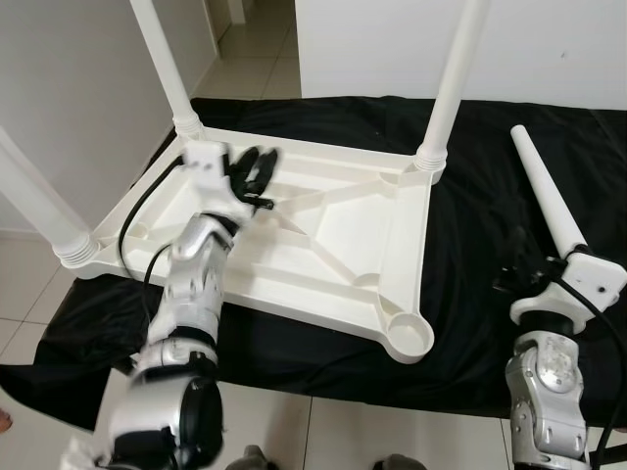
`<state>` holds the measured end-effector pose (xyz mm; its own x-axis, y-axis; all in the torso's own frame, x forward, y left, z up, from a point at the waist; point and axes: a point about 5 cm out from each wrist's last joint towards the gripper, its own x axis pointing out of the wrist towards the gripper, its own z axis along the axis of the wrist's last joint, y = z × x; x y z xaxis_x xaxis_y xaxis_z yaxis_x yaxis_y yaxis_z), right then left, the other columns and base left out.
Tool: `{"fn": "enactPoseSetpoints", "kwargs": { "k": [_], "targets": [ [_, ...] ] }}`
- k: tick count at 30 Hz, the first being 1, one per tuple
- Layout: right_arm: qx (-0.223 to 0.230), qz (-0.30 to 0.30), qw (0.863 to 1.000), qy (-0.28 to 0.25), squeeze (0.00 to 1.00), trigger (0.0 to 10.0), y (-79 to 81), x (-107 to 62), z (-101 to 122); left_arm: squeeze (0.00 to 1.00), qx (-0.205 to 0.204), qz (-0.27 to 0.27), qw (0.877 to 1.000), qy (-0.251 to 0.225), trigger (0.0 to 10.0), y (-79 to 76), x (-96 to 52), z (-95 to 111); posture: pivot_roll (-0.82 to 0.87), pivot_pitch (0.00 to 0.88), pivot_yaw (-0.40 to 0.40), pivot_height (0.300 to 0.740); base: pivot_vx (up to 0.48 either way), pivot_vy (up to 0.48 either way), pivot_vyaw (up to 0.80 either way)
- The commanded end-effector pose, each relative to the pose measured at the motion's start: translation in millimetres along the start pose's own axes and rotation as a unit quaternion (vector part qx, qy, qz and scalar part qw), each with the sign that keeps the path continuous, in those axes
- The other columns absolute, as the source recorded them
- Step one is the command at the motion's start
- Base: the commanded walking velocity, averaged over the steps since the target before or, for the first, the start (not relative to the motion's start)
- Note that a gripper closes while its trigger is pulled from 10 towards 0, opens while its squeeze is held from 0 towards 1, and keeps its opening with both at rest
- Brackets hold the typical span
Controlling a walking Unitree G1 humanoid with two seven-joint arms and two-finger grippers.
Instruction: Building children table
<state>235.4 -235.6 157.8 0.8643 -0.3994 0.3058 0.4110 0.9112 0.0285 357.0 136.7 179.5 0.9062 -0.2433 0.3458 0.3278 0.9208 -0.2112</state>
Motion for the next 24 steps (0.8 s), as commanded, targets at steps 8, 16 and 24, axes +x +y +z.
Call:
{"fn": "enactPoseSetpoints", "kwargs": {
  "k": [8,16,24],
  "targets": [
    [0.003,0.002,1.0,0.004,0.0,10.0,12.5,-3.4,-4,0.0,0.033,-0.035,0.999,-0.017,10.0,-24.3,-29.6,4,-0.07,0.0,0.083,0.74,0.0,0.0,0.0],
    [-0.005,-0.004,1.0,-0.006,0.0,10.0,6.1,-0.2,-1,0.0,0.11,-0.148,0.983,-0.014,10.0,-57.3,-50.0,0,-0.06,0.0,0.058,0.74,0.0,0.0,0.0],
    [-0.043,-0.047,0.998,0.004,0.0,10.0,-22.1,12.2,-2,0.0,0.097,-0.16,0.981,0.046,10.0,-96.1,-27.1,-16,-0.06,0.0,0.038,0.74,0.0,0.0,0.0]
  ]
}}
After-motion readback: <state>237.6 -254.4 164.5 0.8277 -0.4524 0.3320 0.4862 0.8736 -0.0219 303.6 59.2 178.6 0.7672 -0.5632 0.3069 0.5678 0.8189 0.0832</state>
